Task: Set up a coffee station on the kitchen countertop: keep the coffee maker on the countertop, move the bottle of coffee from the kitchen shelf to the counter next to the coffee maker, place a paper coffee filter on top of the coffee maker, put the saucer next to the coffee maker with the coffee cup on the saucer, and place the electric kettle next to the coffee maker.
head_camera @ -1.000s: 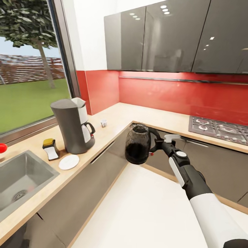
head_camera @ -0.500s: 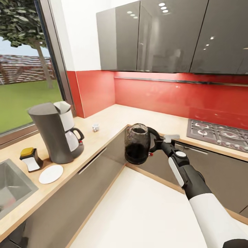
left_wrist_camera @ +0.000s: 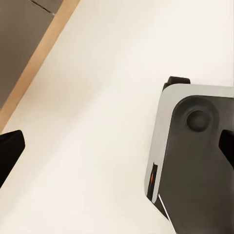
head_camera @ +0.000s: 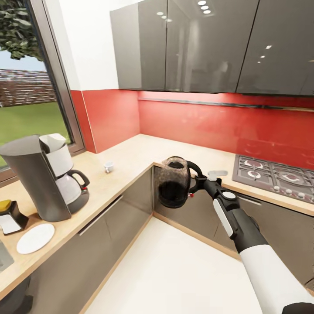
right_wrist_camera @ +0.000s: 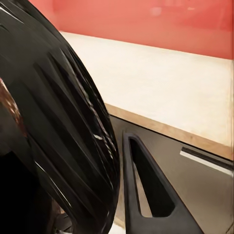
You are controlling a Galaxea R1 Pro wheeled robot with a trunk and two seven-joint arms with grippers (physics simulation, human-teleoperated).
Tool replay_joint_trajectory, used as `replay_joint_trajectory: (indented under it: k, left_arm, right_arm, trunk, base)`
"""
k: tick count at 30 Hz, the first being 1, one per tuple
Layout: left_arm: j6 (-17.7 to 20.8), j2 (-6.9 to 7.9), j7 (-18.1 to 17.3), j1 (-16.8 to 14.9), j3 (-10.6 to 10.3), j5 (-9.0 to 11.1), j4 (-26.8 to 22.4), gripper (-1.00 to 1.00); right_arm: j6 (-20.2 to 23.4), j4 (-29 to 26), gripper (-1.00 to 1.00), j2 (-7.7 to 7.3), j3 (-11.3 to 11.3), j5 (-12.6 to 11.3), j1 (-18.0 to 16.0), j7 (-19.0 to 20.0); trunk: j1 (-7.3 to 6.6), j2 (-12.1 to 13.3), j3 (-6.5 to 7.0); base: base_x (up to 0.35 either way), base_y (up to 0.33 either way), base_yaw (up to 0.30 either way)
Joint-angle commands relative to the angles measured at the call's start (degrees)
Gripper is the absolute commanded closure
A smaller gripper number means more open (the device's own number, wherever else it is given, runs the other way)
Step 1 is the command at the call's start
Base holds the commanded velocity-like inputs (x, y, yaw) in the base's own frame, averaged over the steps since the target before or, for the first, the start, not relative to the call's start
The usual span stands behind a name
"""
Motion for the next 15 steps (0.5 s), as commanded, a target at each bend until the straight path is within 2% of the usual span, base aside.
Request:
replay_joint_trajectory:
  k: [1,6,15]
  left_arm:
    - [-0.18,0.0,-0.18,-0.04,0.41,-0.18,0.05,-1.0]
    - [-0.15,0.0,-0.18,-0.04,0.52,-0.18,0.05,-1.0]
    - [-0.14,0.0,-0.18,-0.04,0.66,-0.18,0.05,-1.0]
  right_arm:
    - [0.23,-0.1,1.0,-0.07,0.14,-0.54,-0.05,-0.21]
    - [0.23,-0.11,1.0,-0.07,0.14,-0.54,-0.05,-0.22]
    - [0.23,-0.09,1.0,-0.07,0.22,-0.54,-0.05,-0.24]
  trunk:
    - [0.04,-0.1,-0.1]
    - [0.04,-0.1,-0.1]
    - [0.04,-0.1,-0.1]
  base:
    - [0.153,-0.293,0.0]
    - [0.134,-0.3,0.095]
    - [0.109,-0.306,0.262]
